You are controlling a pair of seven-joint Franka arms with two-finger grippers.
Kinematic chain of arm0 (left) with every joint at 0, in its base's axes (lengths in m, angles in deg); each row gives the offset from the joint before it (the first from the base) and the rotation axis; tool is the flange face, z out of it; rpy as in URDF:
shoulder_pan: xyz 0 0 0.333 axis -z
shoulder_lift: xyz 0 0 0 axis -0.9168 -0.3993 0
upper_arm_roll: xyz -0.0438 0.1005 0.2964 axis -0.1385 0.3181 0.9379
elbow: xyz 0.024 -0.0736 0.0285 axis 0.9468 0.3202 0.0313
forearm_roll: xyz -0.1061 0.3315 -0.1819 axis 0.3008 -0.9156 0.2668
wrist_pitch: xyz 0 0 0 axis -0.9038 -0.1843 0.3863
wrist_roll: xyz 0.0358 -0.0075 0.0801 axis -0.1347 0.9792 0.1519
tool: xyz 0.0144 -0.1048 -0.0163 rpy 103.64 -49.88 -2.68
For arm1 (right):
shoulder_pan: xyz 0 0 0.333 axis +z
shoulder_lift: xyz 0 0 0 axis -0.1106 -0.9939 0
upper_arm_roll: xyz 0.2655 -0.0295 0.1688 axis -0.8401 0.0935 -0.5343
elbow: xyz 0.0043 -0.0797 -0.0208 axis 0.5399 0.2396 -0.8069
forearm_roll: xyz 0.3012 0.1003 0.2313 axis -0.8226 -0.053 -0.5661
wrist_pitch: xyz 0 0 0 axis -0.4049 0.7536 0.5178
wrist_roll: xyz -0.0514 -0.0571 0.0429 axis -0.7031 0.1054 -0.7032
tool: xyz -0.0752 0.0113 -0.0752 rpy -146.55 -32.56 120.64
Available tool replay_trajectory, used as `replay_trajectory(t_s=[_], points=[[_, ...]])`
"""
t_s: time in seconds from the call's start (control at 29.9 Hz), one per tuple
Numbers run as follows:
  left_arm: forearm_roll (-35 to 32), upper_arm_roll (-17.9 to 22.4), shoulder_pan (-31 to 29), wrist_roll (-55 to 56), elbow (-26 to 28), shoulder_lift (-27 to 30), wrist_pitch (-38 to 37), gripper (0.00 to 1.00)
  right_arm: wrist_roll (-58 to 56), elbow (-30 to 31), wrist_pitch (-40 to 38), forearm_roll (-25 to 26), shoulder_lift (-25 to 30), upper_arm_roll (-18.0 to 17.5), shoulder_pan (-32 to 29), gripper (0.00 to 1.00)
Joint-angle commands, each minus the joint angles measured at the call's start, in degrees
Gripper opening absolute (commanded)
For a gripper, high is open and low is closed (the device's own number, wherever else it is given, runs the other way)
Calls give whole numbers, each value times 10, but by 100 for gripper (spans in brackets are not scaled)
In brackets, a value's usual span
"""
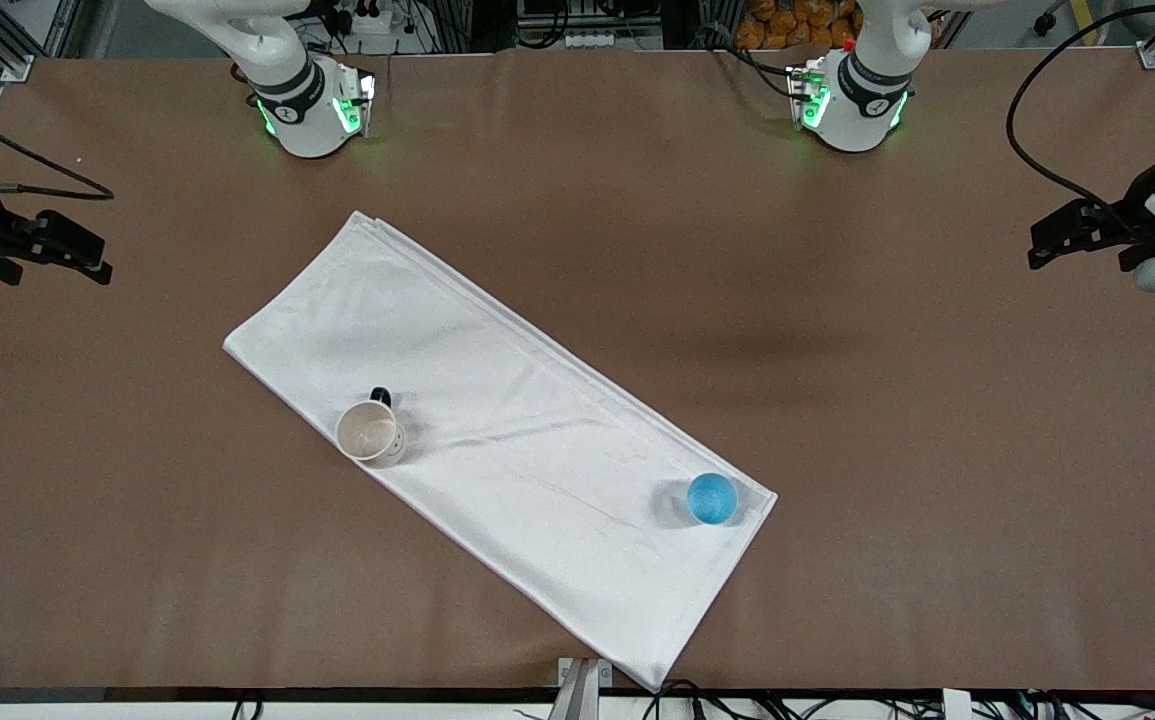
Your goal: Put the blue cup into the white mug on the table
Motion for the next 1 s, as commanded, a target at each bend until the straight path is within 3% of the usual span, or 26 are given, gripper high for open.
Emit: replay_trajectory(t_s=[0.0, 0.43, 0.6, 0.73, 0.97], points=[[-14, 2, 3, -12, 2, 0, 5, 100, -7, 20, 5, -8, 19, -1, -1, 100], [-13, 2, 12, -3, -14, -40, 7, 100, -1, 26, 4, -10, 20, -1, 10, 100], [-7, -2, 26, 6, -45, -106, 30, 100, 5, 40, 7, -10, 23, -1, 23, 100], [-9, -3, 62, 83, -83, -171, 39, 100, 31, 65, 22, -40, 24, 0, 30, 100], [-8, -4, 103, 176, -95, -230, 105, 100, 50, 145, 108, -44, 35, -1, 61, 100]])
